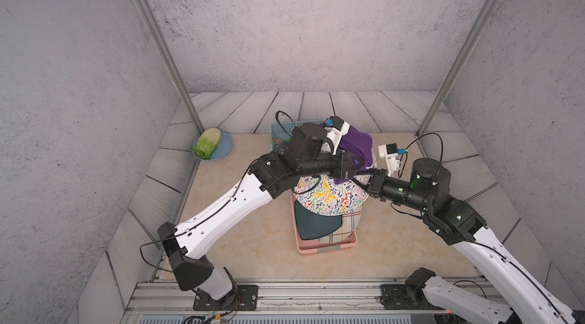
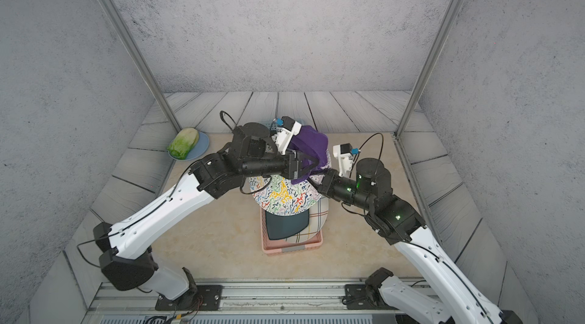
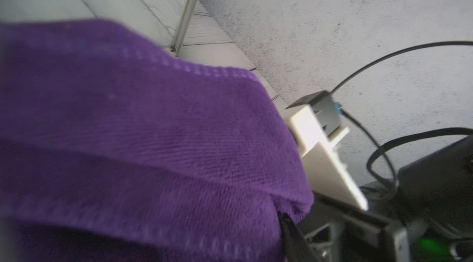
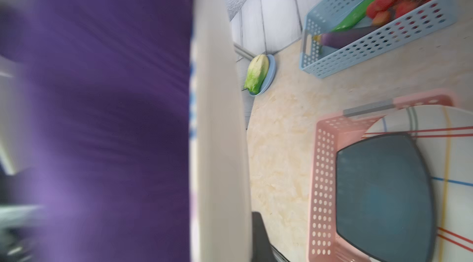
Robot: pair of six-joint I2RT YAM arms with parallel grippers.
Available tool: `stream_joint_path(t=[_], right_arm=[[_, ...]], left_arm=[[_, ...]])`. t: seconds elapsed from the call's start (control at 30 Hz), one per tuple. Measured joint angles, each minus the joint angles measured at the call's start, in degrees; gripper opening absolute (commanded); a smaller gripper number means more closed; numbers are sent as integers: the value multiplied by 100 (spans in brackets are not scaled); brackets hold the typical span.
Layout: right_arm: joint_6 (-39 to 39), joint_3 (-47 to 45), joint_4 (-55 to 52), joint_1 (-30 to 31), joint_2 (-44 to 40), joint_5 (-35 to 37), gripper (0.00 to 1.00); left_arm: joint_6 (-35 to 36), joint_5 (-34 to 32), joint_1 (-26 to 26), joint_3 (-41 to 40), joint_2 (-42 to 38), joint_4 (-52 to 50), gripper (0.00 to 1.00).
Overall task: Wipe the wet plate dry
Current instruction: Wipe the plate with towel.
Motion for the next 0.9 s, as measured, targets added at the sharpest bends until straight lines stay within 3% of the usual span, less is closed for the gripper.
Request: stream_joint_path(t=[0.2, 0.4, 0.5, 0.6, 0.67, 0.77, 0.9], right_arm=[[57, 223, 299, -72, -22, 195, 0], [192, 260, 647, -111, 341, 129, 0], [177, 258, 673, -125, 332, 173, 0], [188, 208, 894, -136, 256, -11, 0], [247, 166, 1062, -136, 212, -291, 0], [378, 107, 1287, -122, 105, -595, 0], [396, 125, 1187, -140, -260, -382, 0]], left_arm=[[-9, 205, 48, -623, -763, -131, 0], [-50, 409, -280, -743, -732, -144, 0], [-275, 463, 208, -1226, -1141, 0, 0], [-520, 498, 1130, -1554, -1648, 24, 0], [-568, 503, 1530, -1311, -1687, -13, 0], [-702, 758, 1694, -780, -1499, 103, 0], [-1558, 1364, 2267, -815, -1550, 870, 0]])
